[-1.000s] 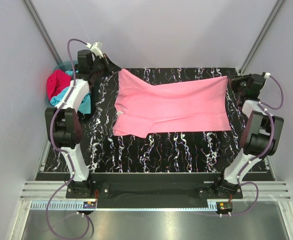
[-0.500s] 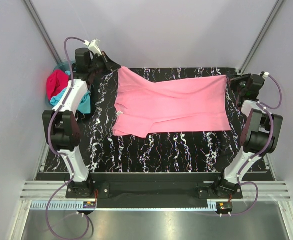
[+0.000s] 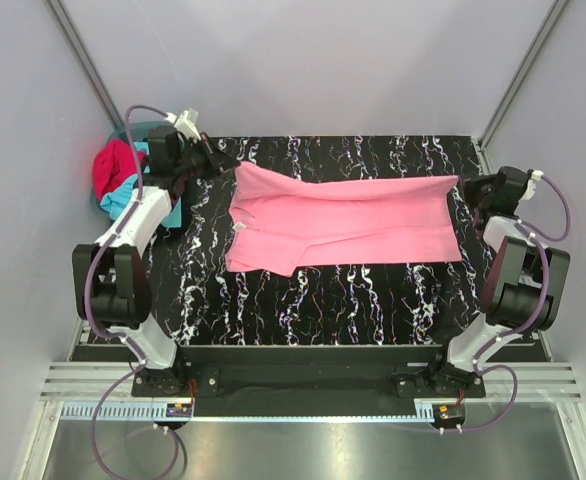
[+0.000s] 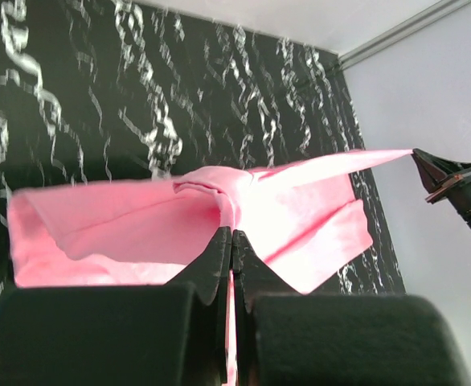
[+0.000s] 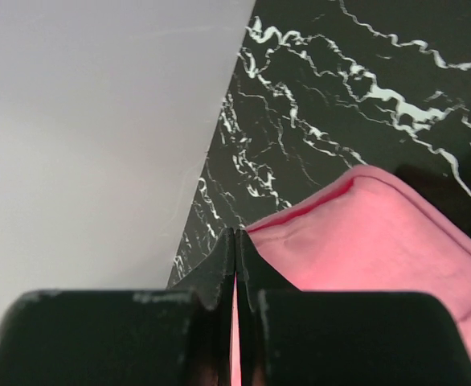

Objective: Fold and stack the t-shirts
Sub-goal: Fold the tshirt

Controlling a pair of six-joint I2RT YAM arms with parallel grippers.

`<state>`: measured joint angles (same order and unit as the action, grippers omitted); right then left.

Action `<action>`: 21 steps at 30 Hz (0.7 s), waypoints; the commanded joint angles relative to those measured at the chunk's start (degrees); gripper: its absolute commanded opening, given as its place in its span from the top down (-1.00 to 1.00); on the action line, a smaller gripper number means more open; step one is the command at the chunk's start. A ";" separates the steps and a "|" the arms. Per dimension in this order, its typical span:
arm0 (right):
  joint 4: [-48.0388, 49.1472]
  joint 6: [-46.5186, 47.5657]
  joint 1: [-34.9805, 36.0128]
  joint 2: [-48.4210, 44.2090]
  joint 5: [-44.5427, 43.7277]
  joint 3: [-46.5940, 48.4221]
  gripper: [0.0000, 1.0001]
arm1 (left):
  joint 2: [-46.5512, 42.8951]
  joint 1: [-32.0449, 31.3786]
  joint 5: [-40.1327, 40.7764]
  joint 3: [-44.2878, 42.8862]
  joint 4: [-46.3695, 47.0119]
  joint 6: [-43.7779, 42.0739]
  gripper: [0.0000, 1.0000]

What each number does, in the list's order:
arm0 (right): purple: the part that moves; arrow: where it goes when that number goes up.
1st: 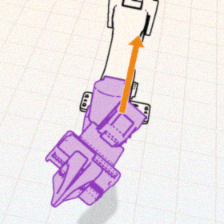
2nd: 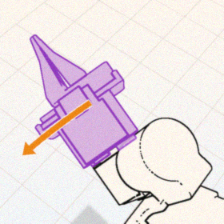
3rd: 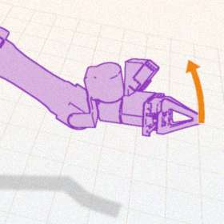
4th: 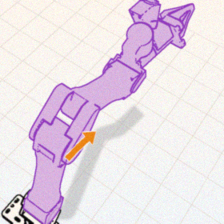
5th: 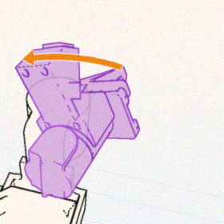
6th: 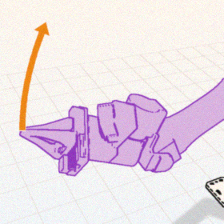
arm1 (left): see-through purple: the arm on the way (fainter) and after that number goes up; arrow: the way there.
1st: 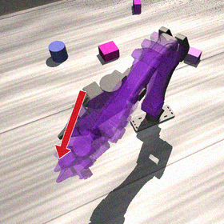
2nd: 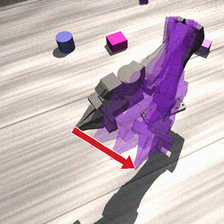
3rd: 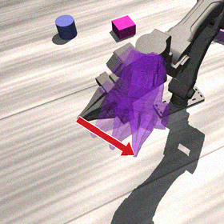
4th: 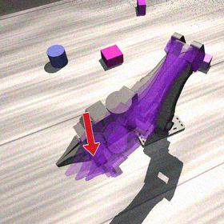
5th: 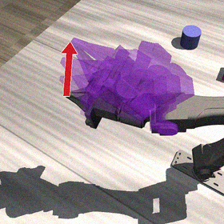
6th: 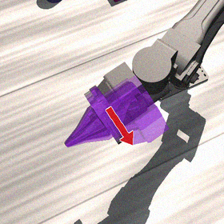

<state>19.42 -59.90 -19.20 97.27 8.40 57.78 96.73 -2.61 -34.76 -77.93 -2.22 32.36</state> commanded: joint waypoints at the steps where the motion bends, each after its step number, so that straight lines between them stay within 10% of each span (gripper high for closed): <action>1: -2.10 0.92 -0.22 -3.93 -3.92 -1.79 1.00 | -4.09 0.06 1.71 4.00 4.06 0.95 1.00; 21: -10.72 0.13 -1.10 -7.98 -9.63 -9.44 1.00 | -14.55 0.68 6.90 14.91 0.46 0.42 1.00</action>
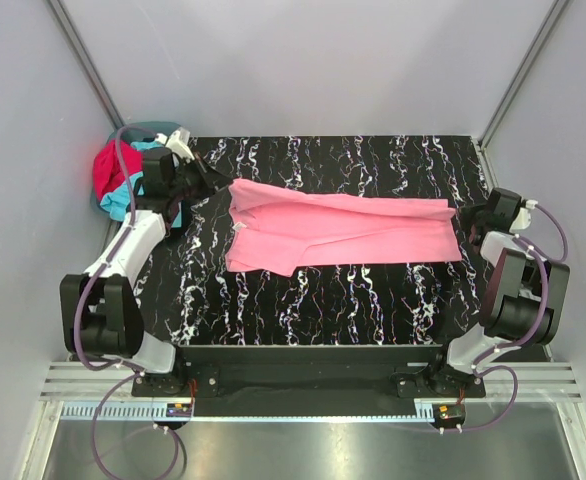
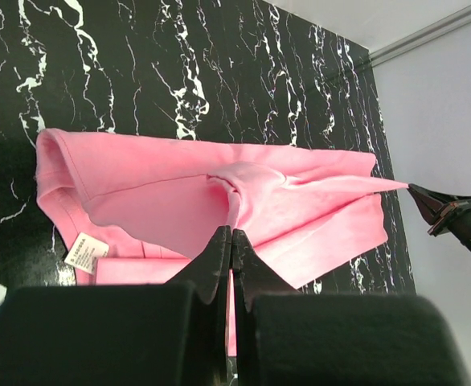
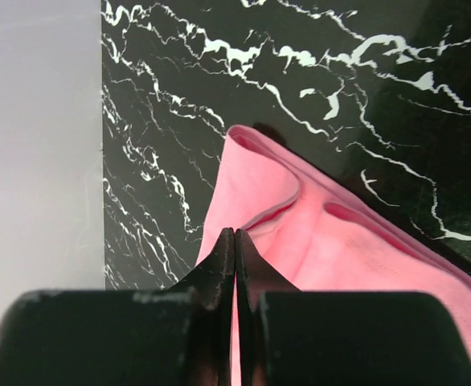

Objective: Fold and stack the t-shirts
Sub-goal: Fold the tshirt

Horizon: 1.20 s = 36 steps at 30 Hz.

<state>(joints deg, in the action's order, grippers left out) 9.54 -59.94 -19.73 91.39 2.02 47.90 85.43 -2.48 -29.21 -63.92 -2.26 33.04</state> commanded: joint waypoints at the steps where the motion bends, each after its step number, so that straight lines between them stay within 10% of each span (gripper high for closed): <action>1: -1.19 0.35 -0.66 -2.10 -3.34 0.53 1.00 | -4.03 0.55 1.35 1.51 0.50 -0.25 1.00; 20: -1.63 1.05 -1.54 2.65 -2.72 3.69 0.99 | -7.38 -0.68 6.44 13.21 2.97 1.59 0.97; 26: -1.72 1.84 -1.63 4.32 -2.20 6.59 -0.03 | -8.43 -1.47 9.87 14.08 0.96 3.34 -0.08; 36: -1.63 -2.09 -1.54 0.46 1.40 8.88 -0.26 | -15.81 -4.54 13.74 18.48 2.00 7.30 -0.06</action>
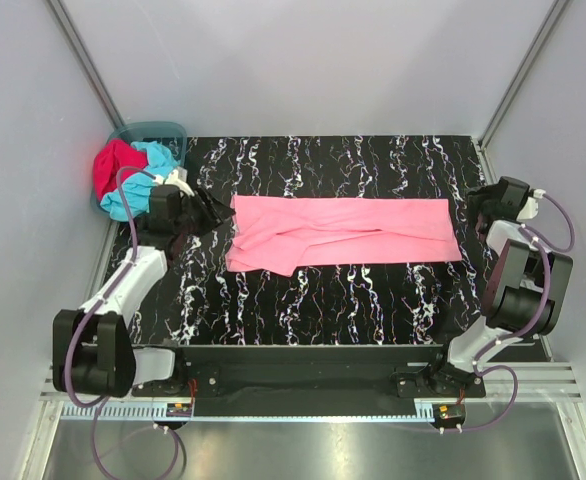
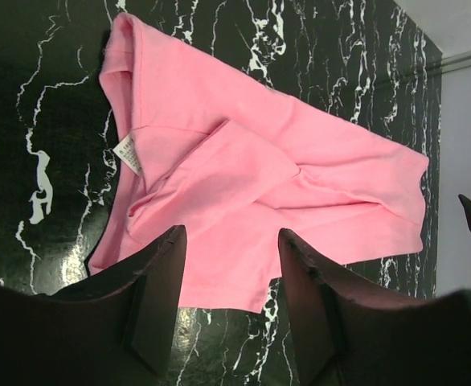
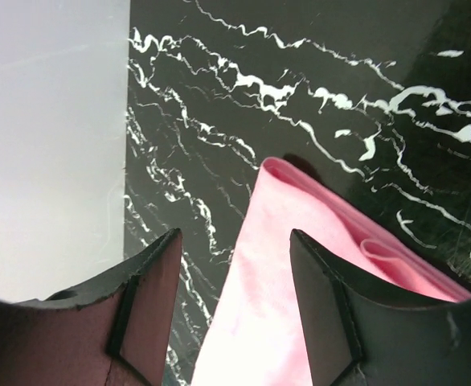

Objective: Fold and stack the t-shirts
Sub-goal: Fold the tshirt

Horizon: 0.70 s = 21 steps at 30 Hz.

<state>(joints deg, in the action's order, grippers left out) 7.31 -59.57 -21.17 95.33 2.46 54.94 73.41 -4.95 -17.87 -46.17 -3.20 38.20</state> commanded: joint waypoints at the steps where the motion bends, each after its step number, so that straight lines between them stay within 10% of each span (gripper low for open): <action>1: 0.08 -3.00 -0.01 -4.53 1.49 1.84 -0.26 | -4.41 -2.95 3.88 0.99 2.94 2.23 -0.07; 12: 0.42 -4.59 2.89 -7.36 0.88 -2.64 -0.25 | 5.06 -9.20 11.54 4.42 8.20 3.72 -0.12; 21: 5.69 -1.96 2.54 0.02 2.55 -2.73 -0.25 | 26.61 -2.53 0.12 -4.44 16.30 1.71 -0.09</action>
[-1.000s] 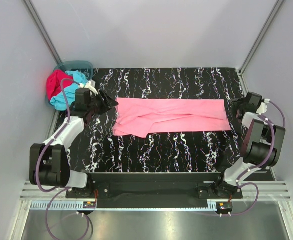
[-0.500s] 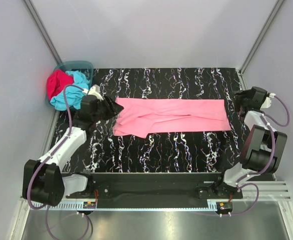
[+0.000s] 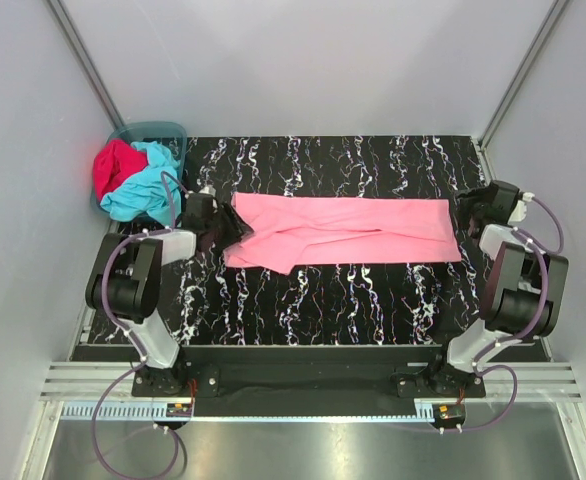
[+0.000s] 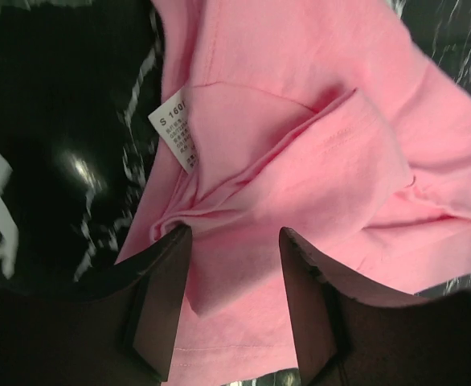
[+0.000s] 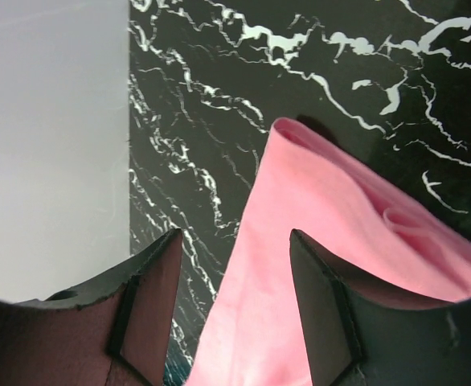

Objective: Fold and stack the t-shirts
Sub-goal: Fold the tshirt

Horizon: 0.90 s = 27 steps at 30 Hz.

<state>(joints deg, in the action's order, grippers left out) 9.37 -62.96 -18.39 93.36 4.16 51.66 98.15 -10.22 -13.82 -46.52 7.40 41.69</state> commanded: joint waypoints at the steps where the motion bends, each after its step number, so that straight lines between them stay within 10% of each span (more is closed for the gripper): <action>1: 4.77 1.61 -0.41 2.78 1.19 0.98 -0.25 | 2.48 3.79 -4.63 -4.54 5.96 -3.18 -0.09; 17: 10.06 12.50 -2.97 15.01 16.05 10.04 -0.23 | 7.40 10.13 -21.33 -15.00 3.85 -13.66 -0.04; 27: -10.91 31.40 -4.72 10.27 8.15 13.90 -0.23 | 10.74 9.78 -22.56 -15.61 1.84 -13.30 -0.01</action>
<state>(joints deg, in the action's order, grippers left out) 7.70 -40.95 -21.78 108.20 15.86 62.46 109.03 -0.32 -34.24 -60.01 8.56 29.76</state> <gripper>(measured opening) 0.613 0.510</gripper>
